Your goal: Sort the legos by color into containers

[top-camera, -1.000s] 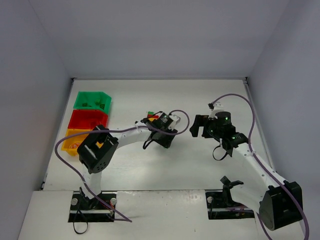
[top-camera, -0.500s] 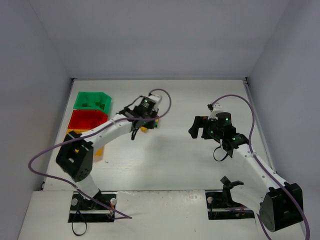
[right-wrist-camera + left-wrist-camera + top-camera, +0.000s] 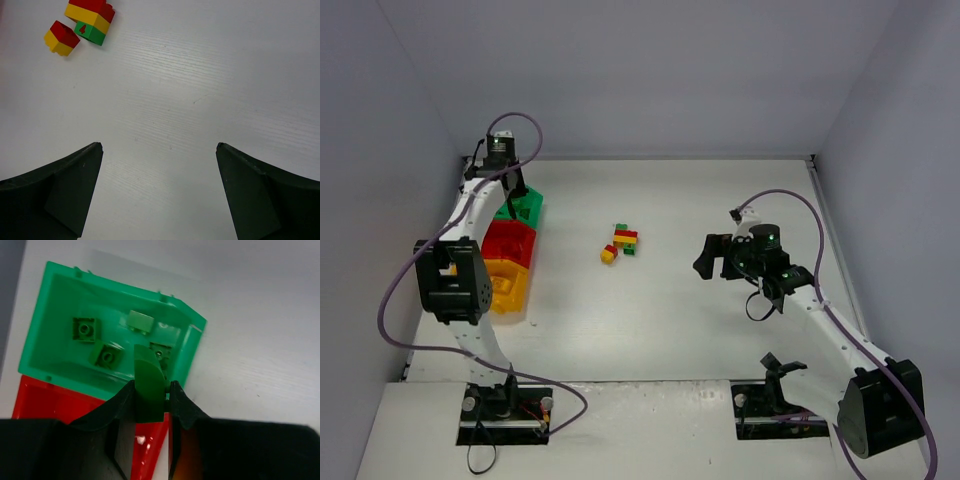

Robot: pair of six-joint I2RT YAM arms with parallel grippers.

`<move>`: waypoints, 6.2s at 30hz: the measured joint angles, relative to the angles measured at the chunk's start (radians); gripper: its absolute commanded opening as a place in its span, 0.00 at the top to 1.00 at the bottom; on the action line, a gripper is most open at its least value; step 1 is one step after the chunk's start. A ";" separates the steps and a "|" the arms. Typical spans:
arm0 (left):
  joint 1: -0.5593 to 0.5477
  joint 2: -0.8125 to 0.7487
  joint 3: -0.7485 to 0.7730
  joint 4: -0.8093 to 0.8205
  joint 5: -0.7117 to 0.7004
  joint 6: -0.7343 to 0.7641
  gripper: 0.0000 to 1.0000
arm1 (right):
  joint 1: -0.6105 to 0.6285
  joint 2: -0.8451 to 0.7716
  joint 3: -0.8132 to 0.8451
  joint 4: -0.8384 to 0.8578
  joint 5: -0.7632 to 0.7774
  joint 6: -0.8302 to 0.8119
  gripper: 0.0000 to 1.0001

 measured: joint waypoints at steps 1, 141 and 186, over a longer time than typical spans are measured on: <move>0.019 0.034 0.029 -0.003 0.001 0.001 0.86 | 0.000 0.000 0.000 0.000 -0.004 -0.002 0.07; -0.598 -0.649 -0.812 0.336 0.340 0.304 1.00 | -0.011 0.168 0.473 0.000 -0.400 0.309 1.00; -0.289 -0.673 -0.369 -0.008 0.615 -0.434 0.35 | 0.302 0.149 0.377 0.028 -0.402 -0.276 0.93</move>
